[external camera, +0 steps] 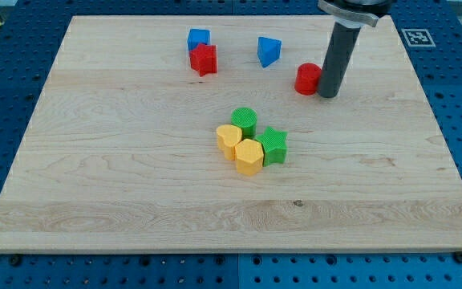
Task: Move your arm closer to the red circle
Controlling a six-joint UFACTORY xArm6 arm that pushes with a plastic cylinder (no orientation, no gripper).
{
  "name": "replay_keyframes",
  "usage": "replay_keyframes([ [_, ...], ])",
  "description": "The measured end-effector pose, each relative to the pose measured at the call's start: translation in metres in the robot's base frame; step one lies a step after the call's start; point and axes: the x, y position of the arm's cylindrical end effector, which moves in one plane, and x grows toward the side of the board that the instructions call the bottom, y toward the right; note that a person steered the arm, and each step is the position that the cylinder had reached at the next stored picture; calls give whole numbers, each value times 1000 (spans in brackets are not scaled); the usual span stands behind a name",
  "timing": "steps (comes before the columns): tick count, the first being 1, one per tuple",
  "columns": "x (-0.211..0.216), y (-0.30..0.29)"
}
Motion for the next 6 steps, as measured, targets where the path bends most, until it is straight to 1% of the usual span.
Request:
replay_keyframes([
  [1,-2,-17],
  [2,-3,-13],
  [3,1,31],
  [6,-19,31],
])
